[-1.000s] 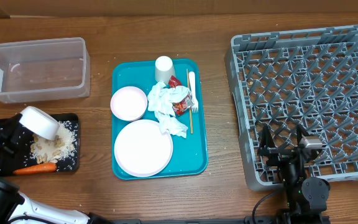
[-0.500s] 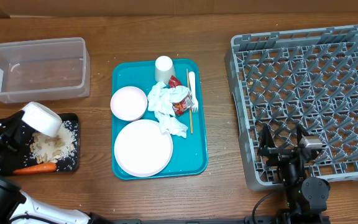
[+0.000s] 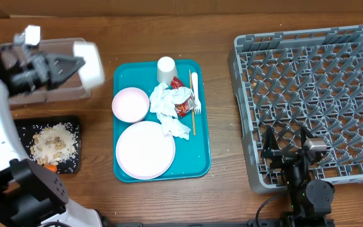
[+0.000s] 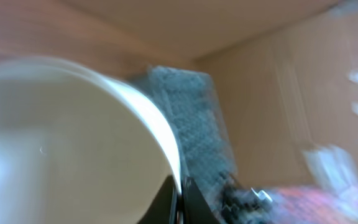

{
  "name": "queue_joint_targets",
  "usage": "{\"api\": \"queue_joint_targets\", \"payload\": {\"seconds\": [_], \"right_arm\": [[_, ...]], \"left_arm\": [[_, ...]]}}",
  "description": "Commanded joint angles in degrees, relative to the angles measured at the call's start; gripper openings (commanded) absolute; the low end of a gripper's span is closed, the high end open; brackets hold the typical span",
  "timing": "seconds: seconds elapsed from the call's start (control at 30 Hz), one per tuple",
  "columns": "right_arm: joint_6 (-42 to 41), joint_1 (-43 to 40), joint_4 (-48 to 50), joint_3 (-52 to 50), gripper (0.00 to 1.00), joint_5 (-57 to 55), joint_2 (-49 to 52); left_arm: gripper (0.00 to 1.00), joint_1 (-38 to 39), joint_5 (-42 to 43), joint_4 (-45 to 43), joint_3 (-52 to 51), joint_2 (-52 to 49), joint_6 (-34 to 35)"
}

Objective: Sort waste into correct bins and load items into the dishwasher rack
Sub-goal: 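Tip the back bowl over the black tray to dump its contents, then place the emptied bowl back on the teal tray with the left gripper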

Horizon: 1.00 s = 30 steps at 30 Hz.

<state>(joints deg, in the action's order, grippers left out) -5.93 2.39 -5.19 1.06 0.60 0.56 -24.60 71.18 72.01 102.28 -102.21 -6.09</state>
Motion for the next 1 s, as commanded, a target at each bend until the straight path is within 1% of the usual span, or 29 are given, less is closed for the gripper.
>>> {"api": "queue_joint_targets", "payload": {"seconds": [0.0, 0.07, 0.1, 0.13, 0.2, 0.23, 0.3, 0.37, 0.43, 0.63, 0.77, 0.9, 0.97], "right_arm": [[0.4, 0.1, 0.4, -0.6, 1.00, -0.6, -0.4], [0.4, 0.1, 0.4, -0.6, 1.00, -0.6, -0.4], [0.4, 0.1, 0.4, -0.6, 1.00, -0.6, -0.4], [0.4, 0.1, 0.4, -0.6, 1.00, -0.6, -0.4], [0.4, 0.1, 0.4, -0.6, 1.00, -0.5, -0.3], [0.4, 0.1, 0.4, -0.6, 1.00, -0.6, -0.3], [0.4, 0.1, 0.4, -0.6, 1.00, -0.6, -0.3], [0.4, 0.1, 0.4, -0.6, 1.00, -0.5, -0.3], [0.4, 0.1, 0.4, -0.6, 1.00, -0.6, -0.3], [0.4, 0.1, 0.4, -0.6, 1.00, -0.6, -0.3], [0.4, 0.1, 0.4, -0.6, 1.00, -0.6, -0.3], [0.4, 0.1, 0.4, -0.6, 1.00, -0.5, -0.3], [0.4, 0.1, 0.4, -0.6, 1.00, -0.6, -0.3]], "left_arm": [[0.04, 8.2, -32.4, -6.8, 6.6, 1.5, 26.0], [0.04, 12.4, -38.6, -9.1, 8.3, 1.5, 26.1], [0.04, 16.7, -45.9, -11.9, 8.9, 1.5, 26.6], [0.04, 19.6, -51.6, -13.6, 8.9, 1.3, 27.4], [0.04, 24.5, -60.3, -15.5, 8.9, 0.5, 27.3], [0.04, 27.7, -67.5, -16.4, 8.9, -0.6, 27.3], [0.04, 32.7, -76.2, -17.9, 8.9, -3.5, 27.3], [0.04, 36.0, -80.3, -19.1, 8.9, -7.2, 27.3], [0.04, 37.8, -82.1, -19.6, 8.9, -11.1, 27.3], [0.04, 38.1, -82.1, -21.5, 8.9, -19.5, 27.3], [0.04, 38.1, -81.7, -20.6, 8.9, -23.0, 27.4], [0.04, 38.1, -78.2, -18.9, 8.8, -24.0, 27.6], [0.04, 38.1, -78.2, -18.5, 8.8, -24.0, 27.6]]}}
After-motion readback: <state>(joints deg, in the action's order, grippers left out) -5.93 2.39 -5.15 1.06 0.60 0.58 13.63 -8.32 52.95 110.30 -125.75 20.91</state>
